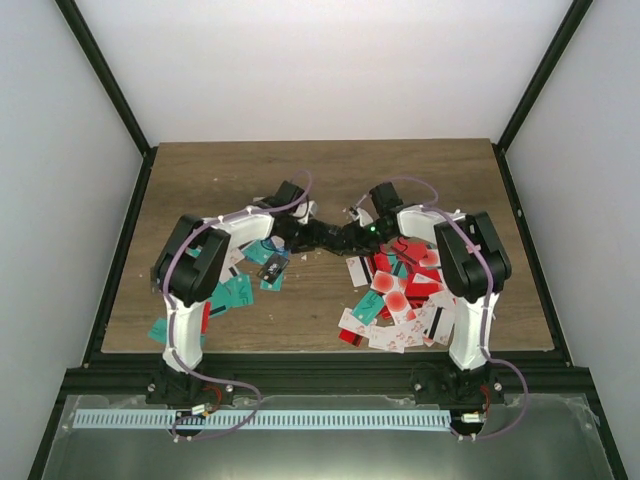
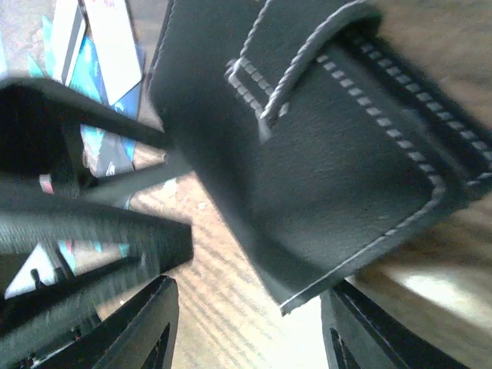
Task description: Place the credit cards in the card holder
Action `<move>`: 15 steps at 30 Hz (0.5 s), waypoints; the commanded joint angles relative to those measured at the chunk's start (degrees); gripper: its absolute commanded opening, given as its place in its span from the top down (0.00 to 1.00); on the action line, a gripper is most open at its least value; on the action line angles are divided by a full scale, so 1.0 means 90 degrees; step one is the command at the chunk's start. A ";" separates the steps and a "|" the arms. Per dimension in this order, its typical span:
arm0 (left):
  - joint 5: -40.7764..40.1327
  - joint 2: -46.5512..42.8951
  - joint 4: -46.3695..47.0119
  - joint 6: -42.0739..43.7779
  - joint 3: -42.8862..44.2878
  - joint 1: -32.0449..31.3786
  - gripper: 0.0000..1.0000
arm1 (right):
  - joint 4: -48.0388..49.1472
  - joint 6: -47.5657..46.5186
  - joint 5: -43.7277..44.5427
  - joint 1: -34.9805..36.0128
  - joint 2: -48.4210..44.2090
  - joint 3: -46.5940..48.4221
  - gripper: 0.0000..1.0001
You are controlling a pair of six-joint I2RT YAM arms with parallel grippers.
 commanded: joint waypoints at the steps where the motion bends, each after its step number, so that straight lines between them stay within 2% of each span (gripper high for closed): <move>1: -0.0227 0.0317 -0.0376 0.0497 0.0710 0.0173 0.38 | -0.0144 0.0357 -0.0593 0.0458 -0.0281 -0.0084 0.47; 4: -0.0634 0.0409 -0.0694 0.0805 0.1029 0.0310 0.37 | -0.0127 0.0378 -0.1192 0.0758 -0.0579 -0.0194 0.45; 7: -0.1076 0.0254 -0.0936 0.1306 0.1134 0.0383 0.31 | -0.0364 0.0139 -0.1325 0.0805 -0.0934 -0.0217 0.42; 11: -0.1654 -0.0190 -0.1250 0.1873 0.1080 0.0385 0.23 | -0.0978 -0.0205 -0.0369 0.0755 -0.1104 0.0242 0.37; 15: -0.1595 -0.0544 -0.1280 0.1696 0.0905 0.0384 0.21 | -0.0883 0.0063 0.0585 0.0427 -0.1113 0.0530 0.35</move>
